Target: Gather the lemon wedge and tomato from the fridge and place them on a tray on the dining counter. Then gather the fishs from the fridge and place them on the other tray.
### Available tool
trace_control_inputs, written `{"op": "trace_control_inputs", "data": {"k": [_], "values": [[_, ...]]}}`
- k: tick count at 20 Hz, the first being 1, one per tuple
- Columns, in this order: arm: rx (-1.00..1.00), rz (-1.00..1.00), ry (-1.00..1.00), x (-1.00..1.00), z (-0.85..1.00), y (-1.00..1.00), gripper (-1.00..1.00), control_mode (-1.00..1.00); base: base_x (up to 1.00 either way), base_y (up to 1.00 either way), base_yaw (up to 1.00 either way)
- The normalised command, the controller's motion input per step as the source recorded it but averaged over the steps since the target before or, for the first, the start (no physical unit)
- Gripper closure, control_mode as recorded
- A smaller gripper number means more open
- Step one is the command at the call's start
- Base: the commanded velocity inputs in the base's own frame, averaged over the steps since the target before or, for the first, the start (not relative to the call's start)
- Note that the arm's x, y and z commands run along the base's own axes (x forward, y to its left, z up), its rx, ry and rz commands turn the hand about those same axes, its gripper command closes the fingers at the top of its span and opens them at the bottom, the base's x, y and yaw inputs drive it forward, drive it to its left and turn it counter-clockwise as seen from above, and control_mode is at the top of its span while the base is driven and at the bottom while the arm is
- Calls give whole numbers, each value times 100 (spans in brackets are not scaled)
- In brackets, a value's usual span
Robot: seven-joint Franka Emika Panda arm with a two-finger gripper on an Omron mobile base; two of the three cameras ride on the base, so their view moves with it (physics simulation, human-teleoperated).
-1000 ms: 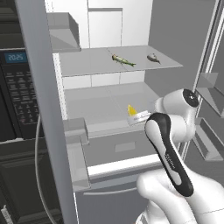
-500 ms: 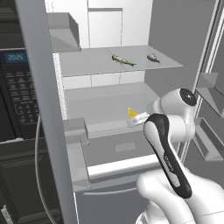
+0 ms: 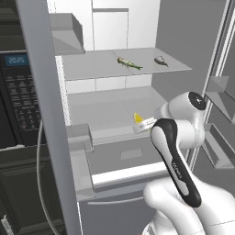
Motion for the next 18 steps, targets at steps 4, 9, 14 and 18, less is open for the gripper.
{"op": "trace_control_inputs", "data": {"k": [4,9,14,18], "values": [[0,0,0,0,0,0,100,-100,0,0,0],[0,0,0,0,0,0,100,100,0,0,0],[0,0,0,0,0,0,100,100,0,0,0],[0,0,0,0,0,0,100,100,-4,0,0]]}}
